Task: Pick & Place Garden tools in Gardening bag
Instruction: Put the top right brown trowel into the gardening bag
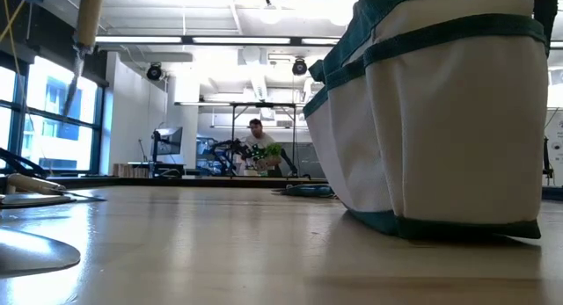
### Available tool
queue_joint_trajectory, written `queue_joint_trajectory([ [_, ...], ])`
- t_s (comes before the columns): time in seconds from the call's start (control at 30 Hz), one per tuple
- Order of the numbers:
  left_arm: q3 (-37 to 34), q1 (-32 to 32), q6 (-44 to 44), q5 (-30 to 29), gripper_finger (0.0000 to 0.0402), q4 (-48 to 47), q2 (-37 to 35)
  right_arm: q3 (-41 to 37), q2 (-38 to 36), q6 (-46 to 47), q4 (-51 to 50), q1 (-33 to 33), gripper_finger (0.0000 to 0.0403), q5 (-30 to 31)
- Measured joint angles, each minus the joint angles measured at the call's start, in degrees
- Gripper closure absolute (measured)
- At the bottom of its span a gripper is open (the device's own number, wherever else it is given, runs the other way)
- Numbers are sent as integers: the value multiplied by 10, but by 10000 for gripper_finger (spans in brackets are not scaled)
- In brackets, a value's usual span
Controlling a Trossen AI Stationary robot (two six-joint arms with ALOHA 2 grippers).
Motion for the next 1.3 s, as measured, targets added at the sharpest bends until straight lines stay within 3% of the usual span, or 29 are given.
queue_joint_trajectory([
  [0.07,-1,25,131,87,339,109,0,0,0,0,0,0,330,0],
  [0.17,-24,86,337,275,339,328,0,0,0,0,1,0,330,0],
  [0.23,-45,134,411,397,339,437,0,0,0,1,3,1,330,0],
  [0.43,-104,261,413,555,339,579,3,0,0,14,0,17,330,-8],
  [0.6,-120,354,366,713,339,750,77,0,0,8,0,26,330,-13],
  [0.7,-98,374,338,736,339,813,145,0,0,7,-1,25,330,-12],
  [0.93,-14,373,350,761,339,862,279,0,0,15,1,26,330,-9],
  [1.17,17,373,367,774,339,860,295,0,0,20,8,25,330,-9],
  [1.3,16,376,372,746,339,845,294,0,0,16,8,21,330,-9],
])
